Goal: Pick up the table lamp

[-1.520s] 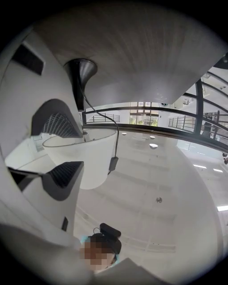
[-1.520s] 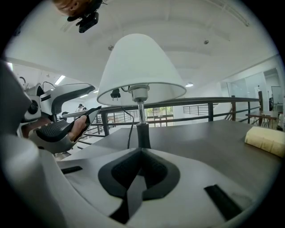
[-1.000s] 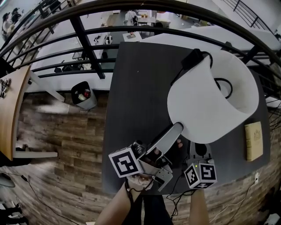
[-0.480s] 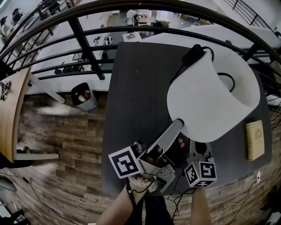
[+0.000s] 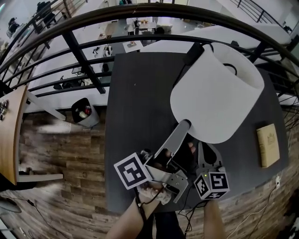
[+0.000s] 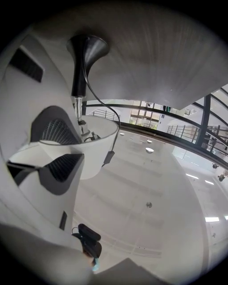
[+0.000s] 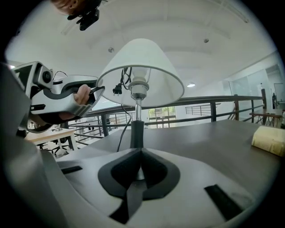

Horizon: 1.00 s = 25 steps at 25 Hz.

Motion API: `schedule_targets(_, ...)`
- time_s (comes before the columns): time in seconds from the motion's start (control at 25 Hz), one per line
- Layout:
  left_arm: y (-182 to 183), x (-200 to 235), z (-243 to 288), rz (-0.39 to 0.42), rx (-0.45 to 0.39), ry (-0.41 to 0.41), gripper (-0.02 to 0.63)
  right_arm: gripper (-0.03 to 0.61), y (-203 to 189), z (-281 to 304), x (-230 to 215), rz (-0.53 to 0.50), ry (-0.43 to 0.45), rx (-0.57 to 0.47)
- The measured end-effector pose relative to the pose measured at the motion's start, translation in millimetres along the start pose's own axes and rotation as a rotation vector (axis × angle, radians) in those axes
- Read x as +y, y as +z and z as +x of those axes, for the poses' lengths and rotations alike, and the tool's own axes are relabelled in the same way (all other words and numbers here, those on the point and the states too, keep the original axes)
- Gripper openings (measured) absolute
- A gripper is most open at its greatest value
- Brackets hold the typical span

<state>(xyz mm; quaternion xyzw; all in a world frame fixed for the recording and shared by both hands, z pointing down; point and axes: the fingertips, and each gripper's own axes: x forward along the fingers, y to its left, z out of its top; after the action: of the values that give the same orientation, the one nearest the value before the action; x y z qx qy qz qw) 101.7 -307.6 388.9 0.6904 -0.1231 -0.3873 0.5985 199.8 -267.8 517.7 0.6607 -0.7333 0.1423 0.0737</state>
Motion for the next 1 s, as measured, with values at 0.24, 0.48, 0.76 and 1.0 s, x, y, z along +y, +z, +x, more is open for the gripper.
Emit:
schedule_targets(0.24,4.5,-0.3,10.3,-0.020,-0.028,0.004,0.090,0.029,0.7,10.2,0.1,0.062,0.045,0.032)
schedule_targets(0.48,12.5,0.5,18.6,-0.044,-0.052,0.005,0.087,0.067,2.0,29.0,2.1,0.121,0.078,0.039)
schedule_targets(0.76,16.4,1.4,26.0,-0.048,-0.059,0.009,0.084,0.187,7.3,50.6,10.0,0.171,0.152,0.047)
schedule_targets(1.0,22.7,0.5,33.0,-0.066,-0.074,0.002,0.081,0.199,22.3,71.9,10.9,0.209,0.158,0.037)
